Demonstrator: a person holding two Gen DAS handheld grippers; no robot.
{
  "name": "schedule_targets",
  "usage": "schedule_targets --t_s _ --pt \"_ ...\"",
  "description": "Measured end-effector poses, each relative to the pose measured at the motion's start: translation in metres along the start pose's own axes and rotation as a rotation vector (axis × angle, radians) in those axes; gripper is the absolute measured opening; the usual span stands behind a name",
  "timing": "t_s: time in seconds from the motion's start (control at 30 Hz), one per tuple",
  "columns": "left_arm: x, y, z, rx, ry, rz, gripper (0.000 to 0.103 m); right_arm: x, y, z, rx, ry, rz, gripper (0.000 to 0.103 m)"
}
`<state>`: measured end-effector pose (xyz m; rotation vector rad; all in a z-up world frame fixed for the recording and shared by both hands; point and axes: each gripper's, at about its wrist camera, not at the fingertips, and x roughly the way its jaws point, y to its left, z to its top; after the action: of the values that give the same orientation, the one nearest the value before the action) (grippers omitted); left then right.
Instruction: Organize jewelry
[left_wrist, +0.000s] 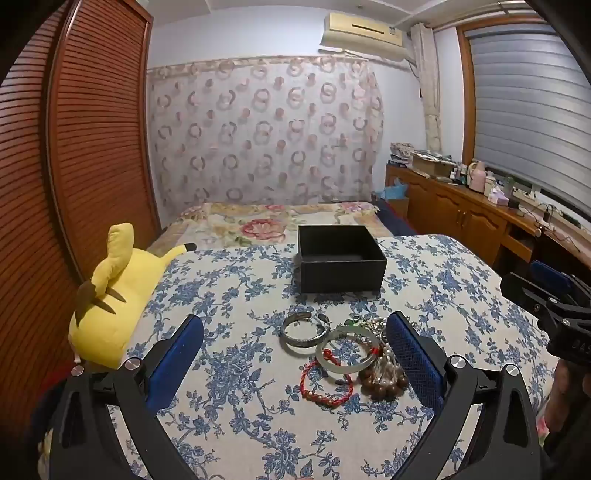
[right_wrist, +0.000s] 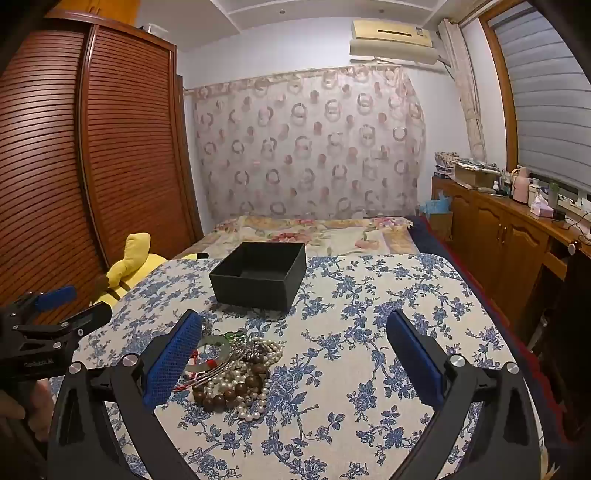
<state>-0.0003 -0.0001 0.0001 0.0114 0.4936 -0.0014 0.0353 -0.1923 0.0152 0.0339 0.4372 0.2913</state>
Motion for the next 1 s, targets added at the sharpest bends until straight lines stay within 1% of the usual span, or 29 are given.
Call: schedule_targets --t_s 0.53,0.8,1.0 --pt "0.0011 -0.0002 0.0001 -0.002 -0.002 -0.002 0.096 0.001 -0.0002 0.0005 0.004 0.008 0.001 0.101" --pt "-0.0037 -0.0052 0.0087 0.0 -0.007 -0.003 0.096 -0.0001 0.0002 0.0007 0.004 0.008 0.001 0.101" --pt "-0.0075 -0.0038 0.0089 -0.002 -0.012 -0.004 0.096 -0.0006 0.0006 0.001 0.005 0.007 0.0 0.101"
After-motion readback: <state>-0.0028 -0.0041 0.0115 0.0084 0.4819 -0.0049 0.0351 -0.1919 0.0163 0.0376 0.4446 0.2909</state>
